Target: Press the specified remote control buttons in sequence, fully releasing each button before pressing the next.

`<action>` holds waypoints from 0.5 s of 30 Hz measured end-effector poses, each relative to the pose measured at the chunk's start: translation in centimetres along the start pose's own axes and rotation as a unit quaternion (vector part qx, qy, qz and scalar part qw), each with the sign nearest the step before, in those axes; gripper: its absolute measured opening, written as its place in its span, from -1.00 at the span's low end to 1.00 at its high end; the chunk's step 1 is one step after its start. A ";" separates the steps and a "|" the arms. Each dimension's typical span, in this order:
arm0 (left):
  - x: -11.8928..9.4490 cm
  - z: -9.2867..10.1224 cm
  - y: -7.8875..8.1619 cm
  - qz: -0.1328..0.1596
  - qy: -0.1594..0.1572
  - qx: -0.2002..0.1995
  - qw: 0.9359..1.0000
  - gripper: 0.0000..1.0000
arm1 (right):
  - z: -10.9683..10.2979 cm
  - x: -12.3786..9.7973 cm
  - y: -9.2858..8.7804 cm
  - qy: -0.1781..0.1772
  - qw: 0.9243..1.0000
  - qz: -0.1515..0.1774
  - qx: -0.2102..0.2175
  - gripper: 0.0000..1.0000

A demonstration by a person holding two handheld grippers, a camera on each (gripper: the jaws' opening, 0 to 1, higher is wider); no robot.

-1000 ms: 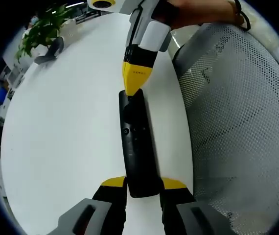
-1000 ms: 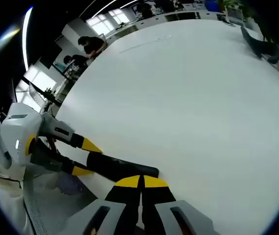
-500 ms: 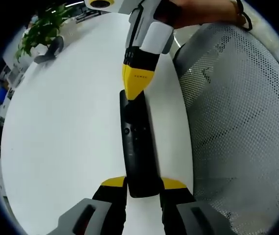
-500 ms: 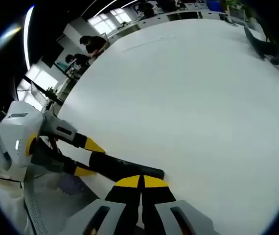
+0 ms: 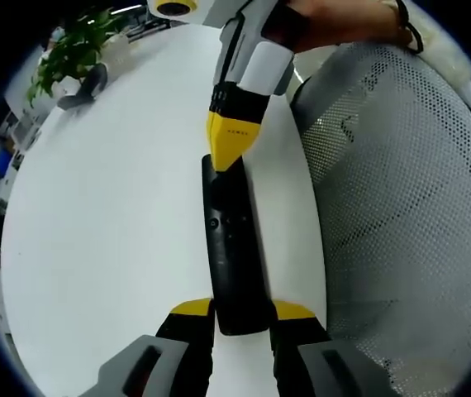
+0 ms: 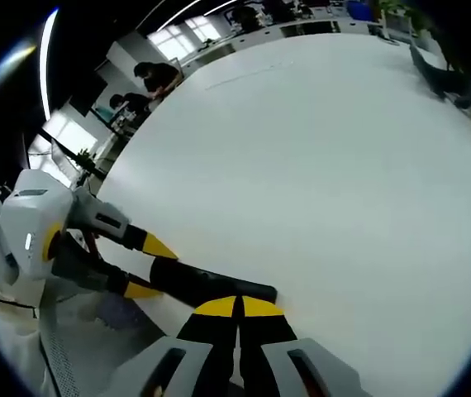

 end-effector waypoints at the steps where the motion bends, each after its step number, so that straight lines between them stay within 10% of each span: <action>1: 0.0 0.0 0.0 0.000 0.000 0.001 1.000 -0.49 | 0.0 0.0 0.0 0.000 1.000 0.000 0.000 -1.00; 15: 0.1 0.2 0.4 0.009 0.003 -0.004 1.000 -0.49 | 0.2 -0.2 -0.1 0.000 1.000 -0.005 0.004 -1.00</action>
Point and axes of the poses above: the point that each gripper's makers call its tool centre point, and the gripper's own axes: x roughly forward along the fingers, z roughly to its right, y roughly out of its top, the point moved 3 cm from there along -x, roughly backward along the fingers, and after that the axes turned 14 degrees about y, right-handed, at the moved point
